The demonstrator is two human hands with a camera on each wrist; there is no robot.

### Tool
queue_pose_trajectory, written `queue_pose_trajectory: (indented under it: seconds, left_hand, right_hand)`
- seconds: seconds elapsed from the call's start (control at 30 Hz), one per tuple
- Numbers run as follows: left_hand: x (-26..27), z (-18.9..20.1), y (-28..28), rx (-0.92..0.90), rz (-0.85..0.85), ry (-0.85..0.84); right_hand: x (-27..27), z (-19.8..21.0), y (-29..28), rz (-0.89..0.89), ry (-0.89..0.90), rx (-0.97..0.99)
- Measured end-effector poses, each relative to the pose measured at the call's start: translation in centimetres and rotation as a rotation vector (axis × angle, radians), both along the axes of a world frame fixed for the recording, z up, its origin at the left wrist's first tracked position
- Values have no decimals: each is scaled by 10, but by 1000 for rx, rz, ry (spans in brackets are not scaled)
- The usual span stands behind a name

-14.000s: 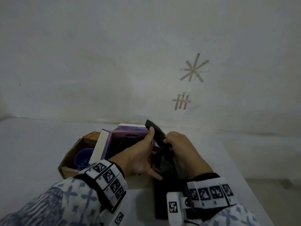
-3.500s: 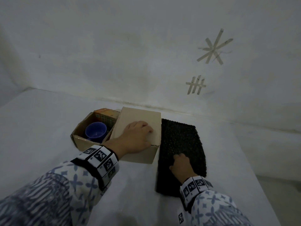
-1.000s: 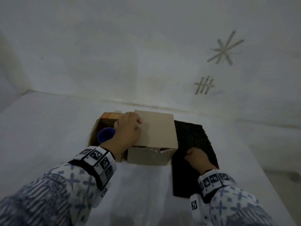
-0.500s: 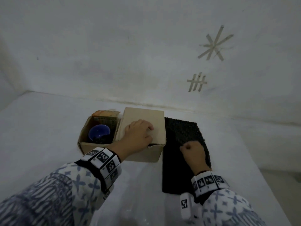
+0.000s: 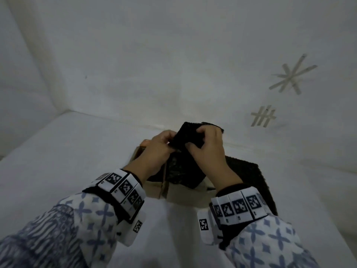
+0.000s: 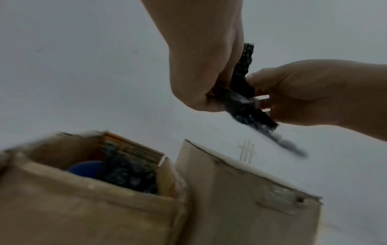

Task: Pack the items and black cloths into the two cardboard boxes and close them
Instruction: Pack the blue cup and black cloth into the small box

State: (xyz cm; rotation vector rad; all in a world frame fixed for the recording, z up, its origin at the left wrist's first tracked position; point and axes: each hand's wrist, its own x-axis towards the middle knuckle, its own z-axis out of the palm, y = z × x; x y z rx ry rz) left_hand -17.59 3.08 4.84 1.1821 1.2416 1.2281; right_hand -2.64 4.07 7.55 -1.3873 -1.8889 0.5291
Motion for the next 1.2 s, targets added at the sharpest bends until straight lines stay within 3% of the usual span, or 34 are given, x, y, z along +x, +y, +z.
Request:
queue_pose_trajectory:
  seconds: [0.13, 0.27, 0.37, 0.4, 0.5, 0.53, 0.63, 0.73, 0.8, 0.9, 1.0, 1.1, 1.13, 1.2]
  left_hand:
    - [-45, -5, 4, -30, 99, 19]
    - [-74, -19, 14, -88, 102, -28]
    - [-92, -40, 26, -137, 38, 49]
    - [-98, -47, 30, -124, 11, 213]
    - [-109, -63, 34, -36, -144, 1053]
    - [-110, -69, 35, -5, -218, 1244]
    - [-108, -78, 33, -12, -377, 1489]
    - [-104, -79, 37, -78, -430, 1519]
    - [-104, -79, 40, -109, -460, 1507]
    - [-107, -82, 41, -112, -481, 1497]
    - [-112, -81, 41, -105, -511, 1474]
    - [-114, -77, 40, -122, -549, 1456]
    - [-114, -77, 40, -123, -553, 1461]
    - [-112, -78, 39, -119, -546, 1484]
  right_hand:
    - [-48, -7, 5, 295, -20, -292]
    - [-87, -26, 11, 148, -24, -254]
    - [-100, -36, 20, 87, -254, -225]
    - [-102, -38, 25, 63, -346, -218]
    - [-110, -48, 40, 34, -490, -249]
    - [-113, -53, 44, 31, -499, -282]
    - [-124, -66, 50, 22, -505, -451]
    - [-133, -76, 47, 99, -799, -536]
    - [-137, -78, 43, 131, -1026, -462]
    - [-139, -84, 43, 172, -1181, -424]
    - [-141, -78, 49, 184, -1126, -471]
    - [-136, -58, 56, 122, -838, -540]
    - [-135, -53, 57, 99, -744, -504]
    - [-137, -49, 56, 65, -727, -431]
